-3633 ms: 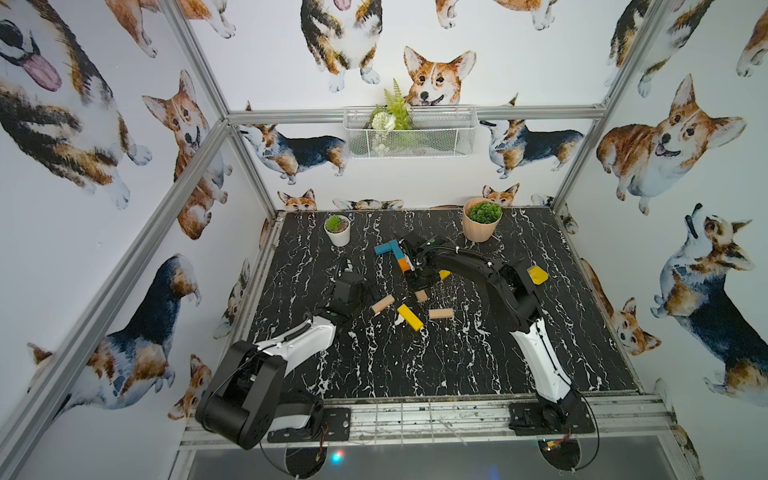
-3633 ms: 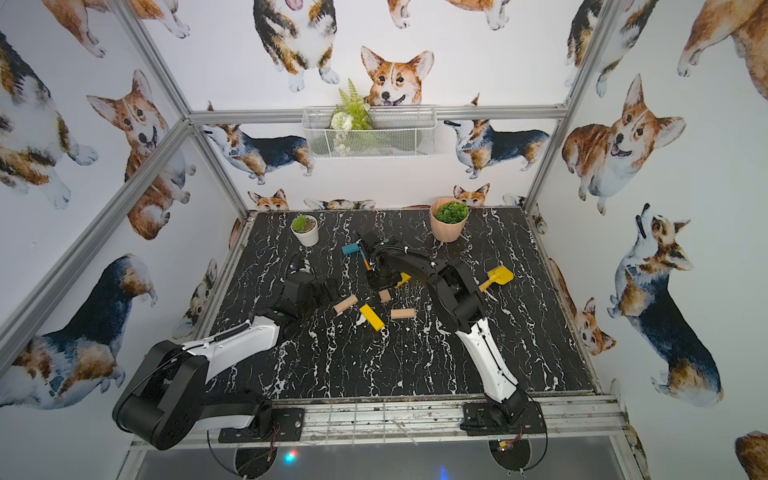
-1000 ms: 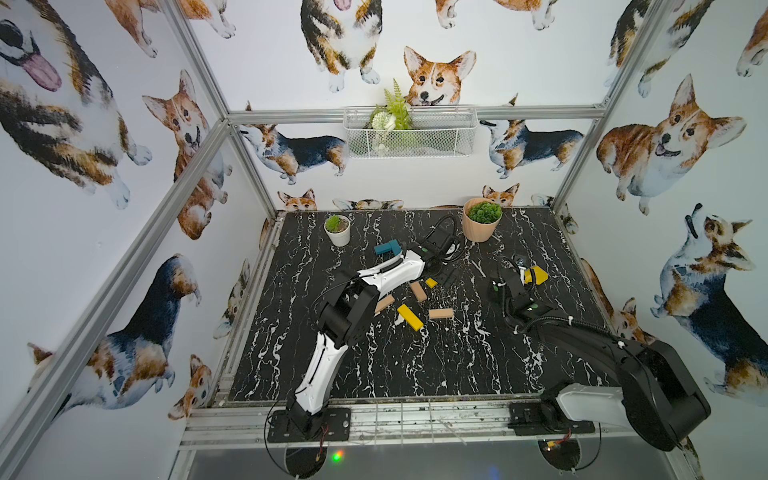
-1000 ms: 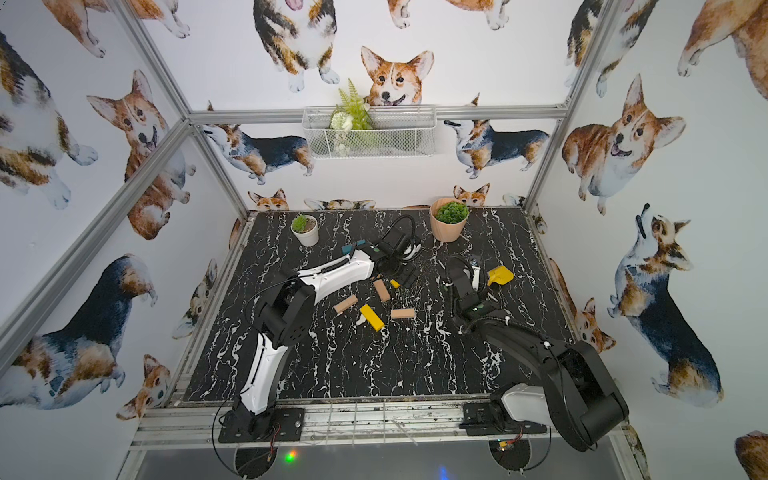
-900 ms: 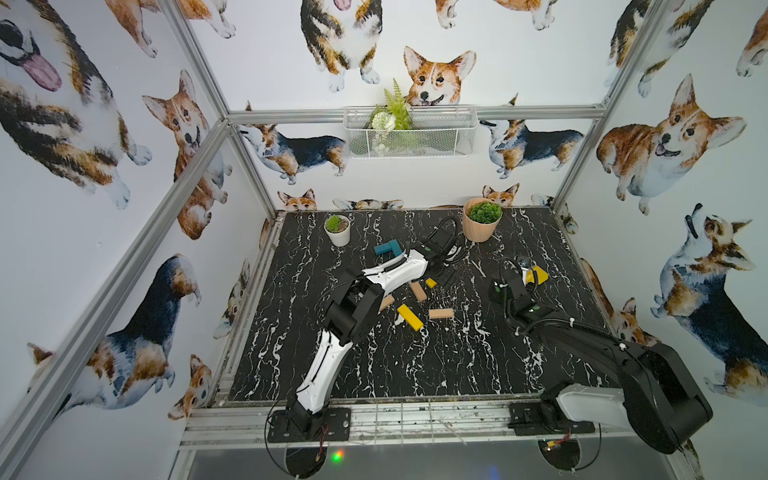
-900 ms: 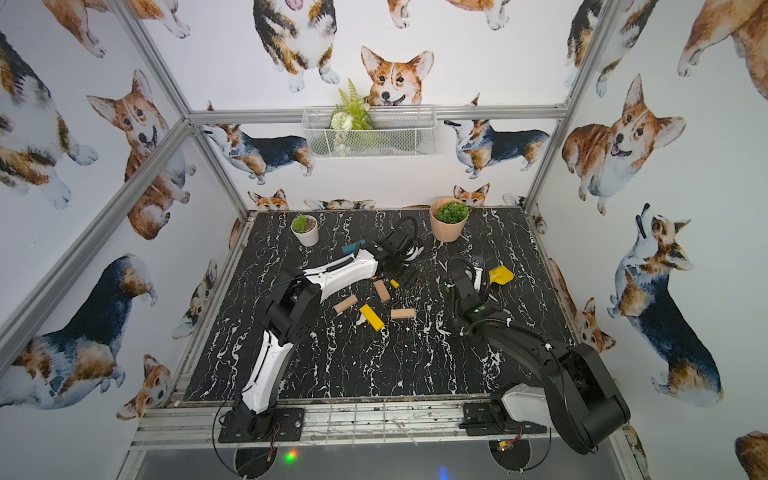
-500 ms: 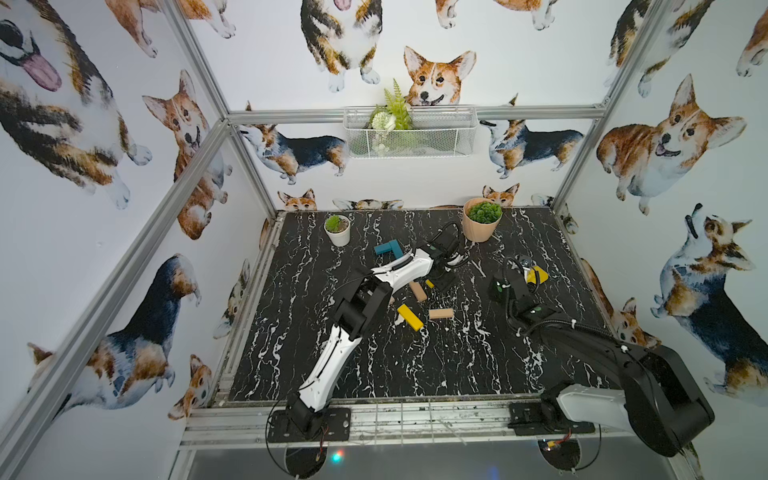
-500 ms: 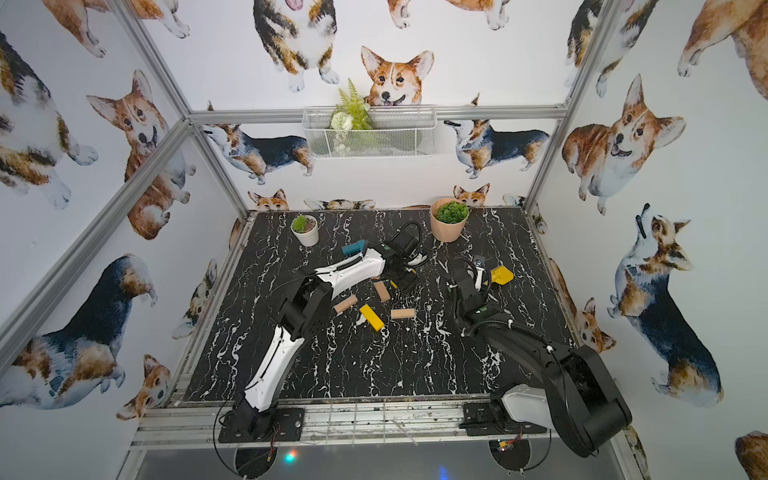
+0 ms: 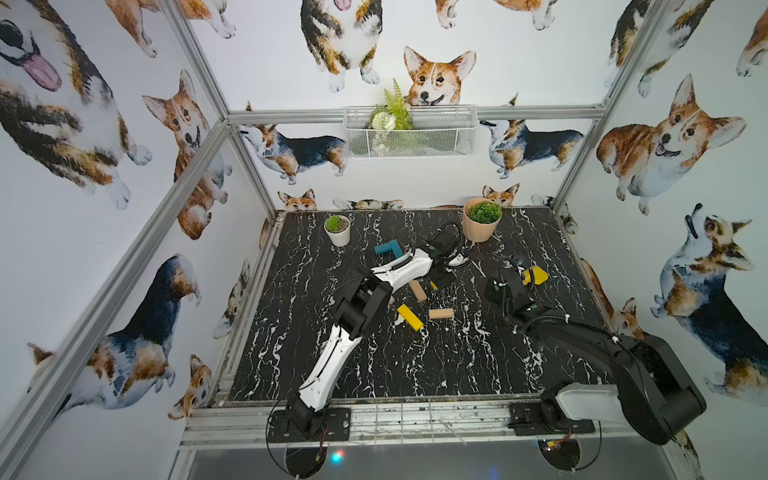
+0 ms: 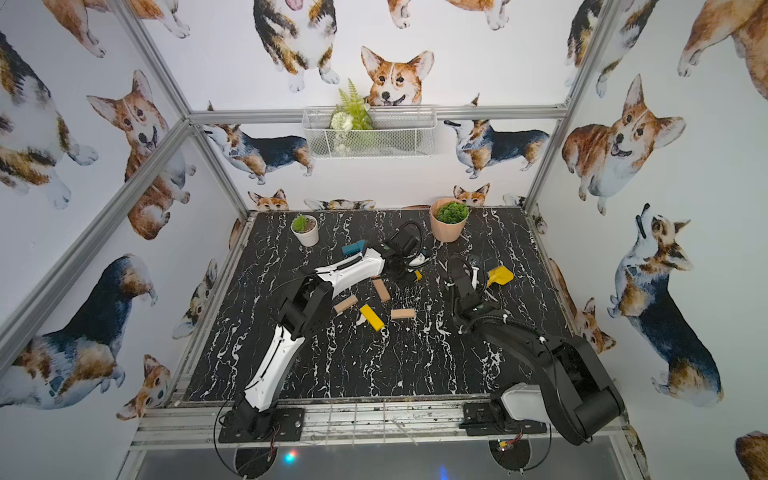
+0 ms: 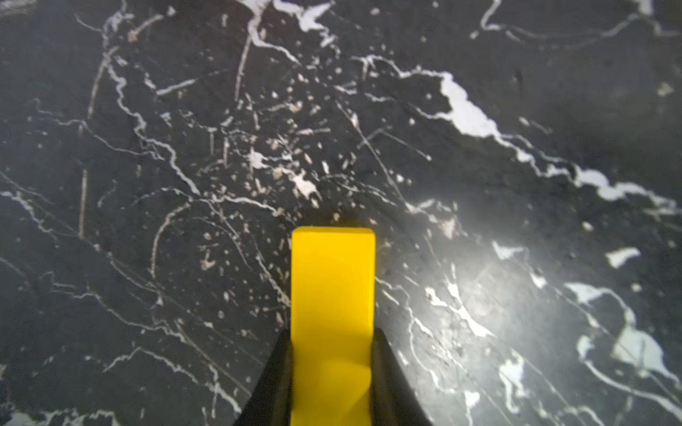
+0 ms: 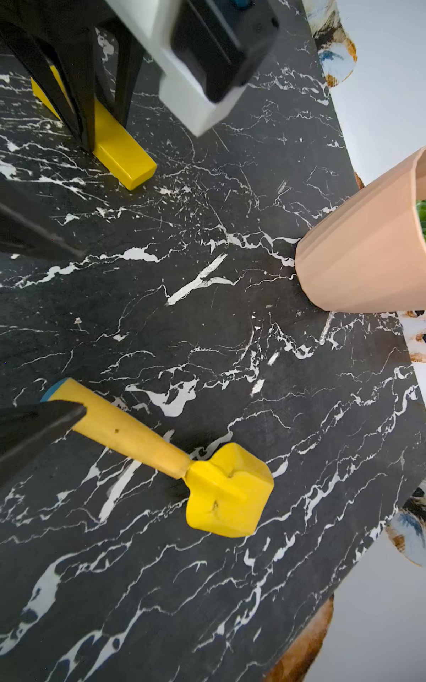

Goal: Assemble a giraffe with building blocks
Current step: Pick up the building block from the center of the board, then assemble the building block at the center of the board.

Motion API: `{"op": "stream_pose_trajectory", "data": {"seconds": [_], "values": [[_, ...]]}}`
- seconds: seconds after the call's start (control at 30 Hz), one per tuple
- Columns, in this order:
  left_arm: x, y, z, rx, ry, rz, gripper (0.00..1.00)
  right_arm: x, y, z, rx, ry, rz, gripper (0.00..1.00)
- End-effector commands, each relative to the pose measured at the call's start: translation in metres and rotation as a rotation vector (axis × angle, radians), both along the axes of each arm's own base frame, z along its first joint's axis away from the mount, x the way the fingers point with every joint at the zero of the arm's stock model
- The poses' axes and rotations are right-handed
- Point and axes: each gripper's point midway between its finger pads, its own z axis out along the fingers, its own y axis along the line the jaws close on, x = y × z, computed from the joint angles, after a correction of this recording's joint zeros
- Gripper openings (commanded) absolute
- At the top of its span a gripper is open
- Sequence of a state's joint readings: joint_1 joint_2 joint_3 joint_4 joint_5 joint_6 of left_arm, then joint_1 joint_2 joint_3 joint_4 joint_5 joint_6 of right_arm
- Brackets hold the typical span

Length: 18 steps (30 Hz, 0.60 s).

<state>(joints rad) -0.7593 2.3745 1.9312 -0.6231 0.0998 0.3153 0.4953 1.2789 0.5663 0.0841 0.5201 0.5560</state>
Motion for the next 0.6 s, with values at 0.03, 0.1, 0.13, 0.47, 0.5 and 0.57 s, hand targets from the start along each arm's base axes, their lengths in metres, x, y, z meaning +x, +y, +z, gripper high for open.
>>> {"op": "stream_pose_trajectory", "data": {"seconds": [0.03, 0.1, 0.13, 0.47, 0.5, 0.57], "values": [[-0.026, 0.001, 0.002, -0.039, 0.032, -0.135, 0.03, 0.001, -0.008, 0.010, 0.039, -0.086, -0.054, 0.64], [-0.031, 0.002, 0.005, -0.060, 0.060, -0.143, 0.03, 0.001, -0.010, 0.011, 0.046, -0.087, -0.057, 0.64], [-0.033, 0.001, 0.006, -0.064, 0.067, -0.149, 0.03, 0.001, -0.009, 0.011, 0.045, -0.085, -0.054, 0.64], [-0.024, 0.011, 0.006, -0.067, 0.040, -0.107, 0.03, 0.003, -0.006, 0.009, 0.049, -0.073, -0.039, 0.64], [-0.024, 0.012, 0.006, -0.065, 0.039, -0.106, 0.03, 0.003, -0.006, 0.009, 0.048, -0.073, -0.039, 0.64], [-0.024, 0.014, 0.006, -0.061, 0.037, -0.112, 0.03, 0.004, -0.005, 0.008, 0.045, -0.070, -0.035, 0.64]]}}
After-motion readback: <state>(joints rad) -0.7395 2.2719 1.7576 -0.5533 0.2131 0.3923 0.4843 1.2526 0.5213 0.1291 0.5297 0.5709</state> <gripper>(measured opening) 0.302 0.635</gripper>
